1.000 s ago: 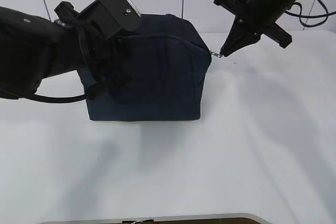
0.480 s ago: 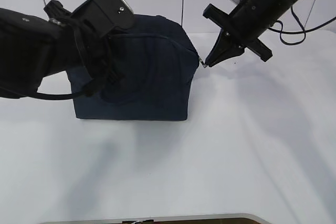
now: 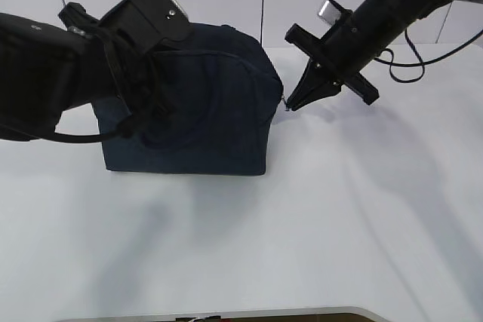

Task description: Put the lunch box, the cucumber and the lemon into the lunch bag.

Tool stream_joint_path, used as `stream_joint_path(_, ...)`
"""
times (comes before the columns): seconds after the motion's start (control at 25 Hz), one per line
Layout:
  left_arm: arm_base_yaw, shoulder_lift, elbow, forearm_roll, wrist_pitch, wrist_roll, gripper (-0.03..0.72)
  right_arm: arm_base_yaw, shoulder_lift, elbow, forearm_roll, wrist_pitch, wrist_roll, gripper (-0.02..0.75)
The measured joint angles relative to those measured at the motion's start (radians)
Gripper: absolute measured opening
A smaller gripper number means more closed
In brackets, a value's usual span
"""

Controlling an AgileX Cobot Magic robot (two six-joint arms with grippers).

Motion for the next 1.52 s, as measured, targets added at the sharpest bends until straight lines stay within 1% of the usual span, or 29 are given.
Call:
stream_joint_path(0.16,0.000,0.000,0.000,-0.012,-0.017,0.002,-0.010,-0.002,0.028,0.000,0.117,-0.002,-0.004,0.005)
stream_joint_path(0.24,0.000,0.000,0.000,-0.021,-0.029,0.002,-0.010,-0.002,0.030,0.000,0.151,-0.003,-0.004,0.005)
stream_joint_path(0.48,0.002,0.000,0.000,-0.029,-0.046,0.005,-0.010,-0.002,0.053,0.000,0.124,-0.007,-0.004,0.005)
stream_joint_path(1.0,0.002,0.000,0.000,-0.032,-0.048,0.006,-0.010,-0.002,0.081,0.000,0.142,-0.009,-0.062,0.005)
stream_joint_path(1.08,0.002,0.000,0.000,-0.032,-0.049,0.027,-0.010,-0.002,0.081,0.000,0.144,-0.009,-0.081,0.005)
stream_joint_path(1.16,0.002,0.000,0.000,-0.032,-0.049,0.076,-0.010,-0.002,0.081,-0.006,0.144,-0.009,-0.087,0.012)
stream_joint_path(1.2,0.002,0.000,0.000,-0.032,-0.051,0.094,-0.010,-0.002,0.081,-0.010,0.144,-0.009,-0.094,0.027)
stream_joint_path(1.28,0.002,0.000,0.000,-0.032,-0.055,0.117,-0.010,-0.002,0.083,-0.030,0.150,-0.009,-0.104,0.086)
stream_joint_path(1.44,0.002,0.000,0.000,-0.032,-0.060,0.127,-0.010,-0.002,0.083,-0.091,0.181,-0.007,-0.112,0.279)
stream_joint_path(1.52,0.002,0.000,0.000,-0.032,-0.062,0.128,-0.010,-0.002,0.083,-0.124,0.185,-0.005,-0.113,0.354)
